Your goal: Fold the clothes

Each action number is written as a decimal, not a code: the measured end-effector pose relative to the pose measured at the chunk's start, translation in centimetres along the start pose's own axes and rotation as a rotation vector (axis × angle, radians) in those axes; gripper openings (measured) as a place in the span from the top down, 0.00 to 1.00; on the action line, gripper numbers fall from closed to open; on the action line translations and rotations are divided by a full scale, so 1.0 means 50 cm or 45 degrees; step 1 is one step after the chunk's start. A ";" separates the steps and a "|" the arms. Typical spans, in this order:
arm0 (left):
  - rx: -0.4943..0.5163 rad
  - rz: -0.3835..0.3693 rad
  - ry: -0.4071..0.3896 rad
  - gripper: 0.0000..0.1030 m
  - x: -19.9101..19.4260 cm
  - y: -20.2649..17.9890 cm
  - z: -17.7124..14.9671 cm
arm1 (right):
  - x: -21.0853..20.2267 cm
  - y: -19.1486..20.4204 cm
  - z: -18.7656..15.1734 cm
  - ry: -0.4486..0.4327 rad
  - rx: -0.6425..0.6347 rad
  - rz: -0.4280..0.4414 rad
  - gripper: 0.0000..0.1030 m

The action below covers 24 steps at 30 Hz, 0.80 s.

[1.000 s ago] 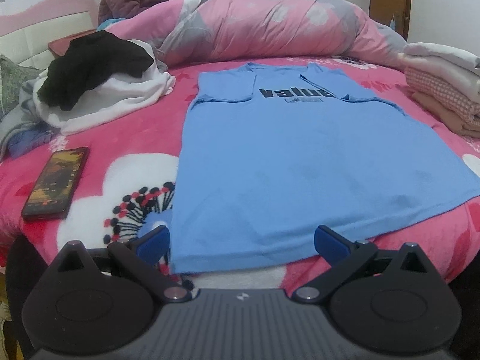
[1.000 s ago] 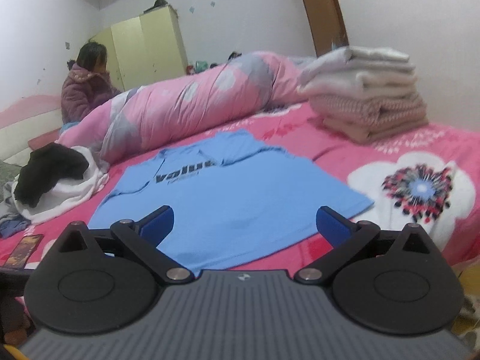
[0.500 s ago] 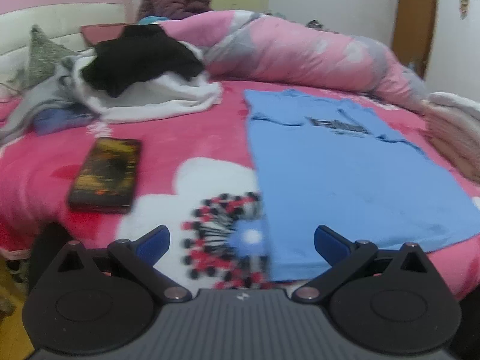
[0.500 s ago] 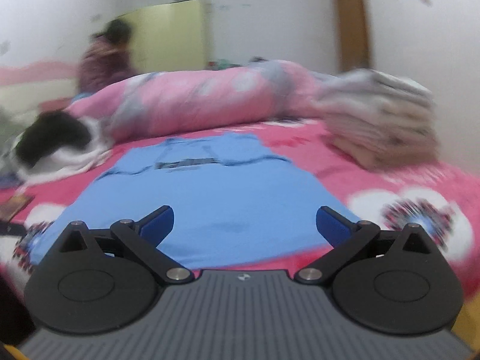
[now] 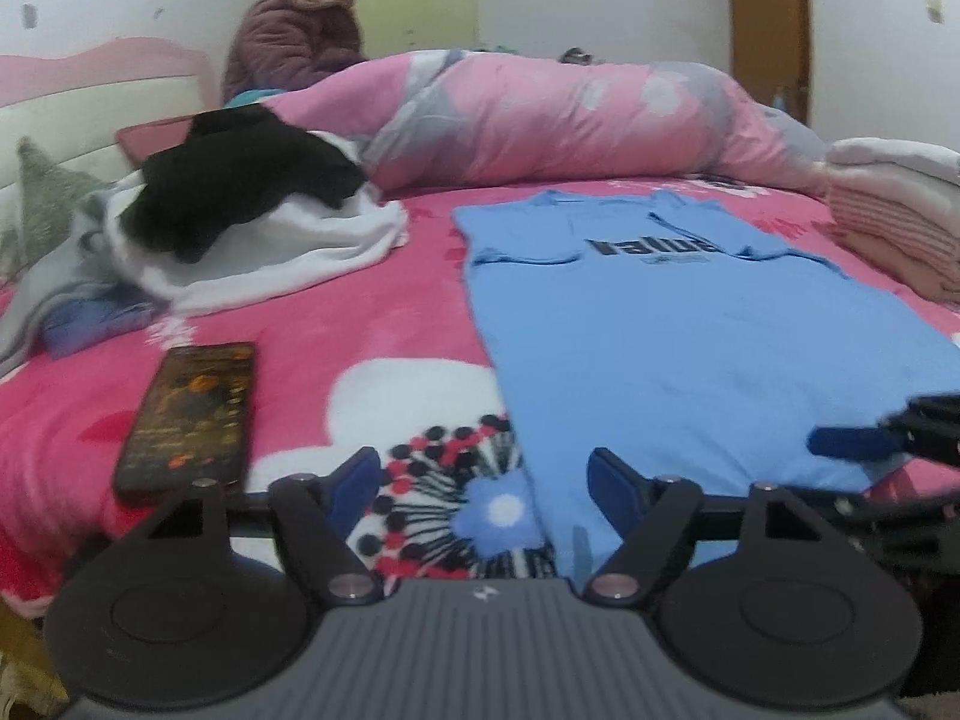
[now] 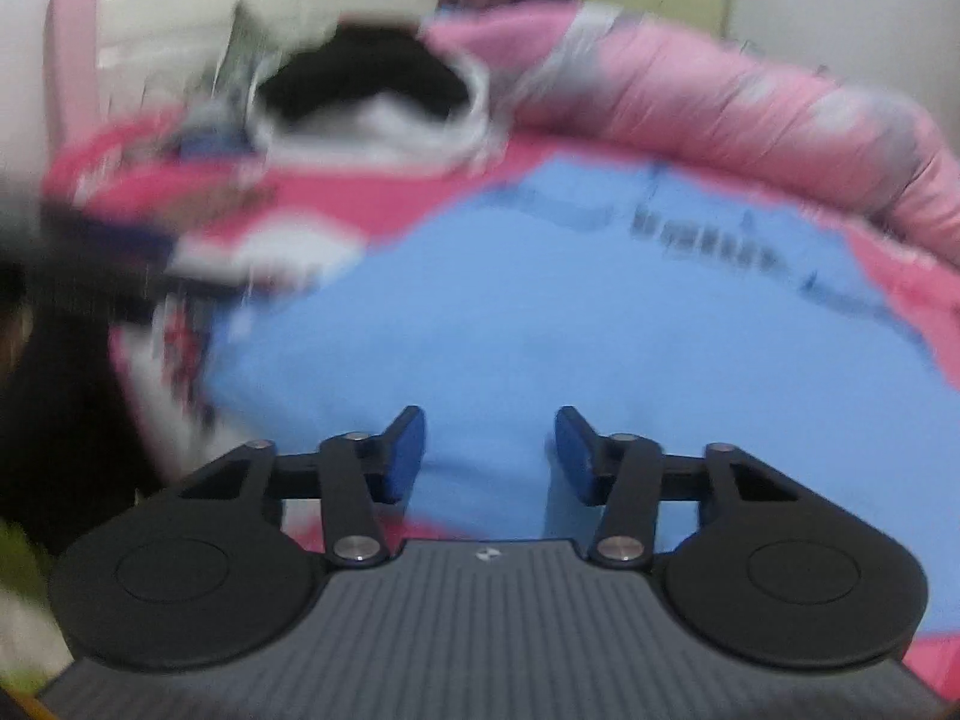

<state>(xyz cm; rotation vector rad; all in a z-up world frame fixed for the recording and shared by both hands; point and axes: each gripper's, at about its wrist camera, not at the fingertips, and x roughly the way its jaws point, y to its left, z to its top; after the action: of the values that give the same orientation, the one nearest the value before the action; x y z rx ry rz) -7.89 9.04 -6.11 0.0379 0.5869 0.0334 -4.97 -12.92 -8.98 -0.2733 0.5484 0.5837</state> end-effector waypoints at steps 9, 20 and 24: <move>0.077 -0.129 -0.075 0.33 0.021 -0.031 0.021 | -0.098 -0.054 -0.009 0.022 0.052 -0.114 0.69; 0.151 -0.255 0.063 0.30 0.077 -0.101 -0.001 | -0.139 -0.183 -0.093 0.087 0.357 -0.297 0.70; 0.159 -0.243 0.076 0.27 0.083 -0.104 0.003 | -0.197 -0.249 -0.068 -0.028 0.415 -0.388 0.70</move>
<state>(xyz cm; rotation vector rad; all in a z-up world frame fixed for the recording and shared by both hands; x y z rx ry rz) -4.26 4.03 -8.51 0.1020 0.6496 -0.1877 -5.95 -28.65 -5.12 -0.0392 0.5589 0.1965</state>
